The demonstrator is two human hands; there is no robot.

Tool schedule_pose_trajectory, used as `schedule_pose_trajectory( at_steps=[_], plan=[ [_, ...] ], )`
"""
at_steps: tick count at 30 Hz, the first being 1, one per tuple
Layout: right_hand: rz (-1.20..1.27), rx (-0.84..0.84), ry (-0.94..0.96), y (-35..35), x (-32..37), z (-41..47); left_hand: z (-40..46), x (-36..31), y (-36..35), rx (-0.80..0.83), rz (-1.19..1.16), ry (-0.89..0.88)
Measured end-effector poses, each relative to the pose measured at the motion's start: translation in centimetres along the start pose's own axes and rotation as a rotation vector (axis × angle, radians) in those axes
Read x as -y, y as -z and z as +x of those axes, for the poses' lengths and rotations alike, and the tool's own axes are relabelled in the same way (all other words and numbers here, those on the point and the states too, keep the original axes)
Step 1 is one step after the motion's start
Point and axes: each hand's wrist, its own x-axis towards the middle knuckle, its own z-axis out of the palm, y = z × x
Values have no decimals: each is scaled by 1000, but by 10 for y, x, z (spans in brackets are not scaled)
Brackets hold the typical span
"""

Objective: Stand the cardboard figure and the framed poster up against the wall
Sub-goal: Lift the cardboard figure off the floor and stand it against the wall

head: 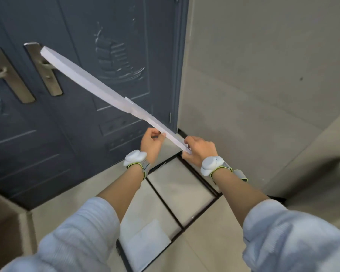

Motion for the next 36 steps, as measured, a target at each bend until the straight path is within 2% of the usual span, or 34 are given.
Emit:
schedule_pose_trajectory(
  at_steps=[8,12,21,30,36],
  plan=[
    [12,-154,-109,58,-77,19,25,-60,-82,77,31,-158],
    [-11,-174,-131,81,-109,30,38,-81,-117,141,-14,-166],
    [-30,-312,-184,121,-177,75,76,-129,-185,272,10,-265],
    [-38,-449,-307,162,-265,136,134,-175,-283,348,41,-438],
    [-10,-496,-388,190,-329,179,184,-205,-348,348,238,-611]
  ],
)
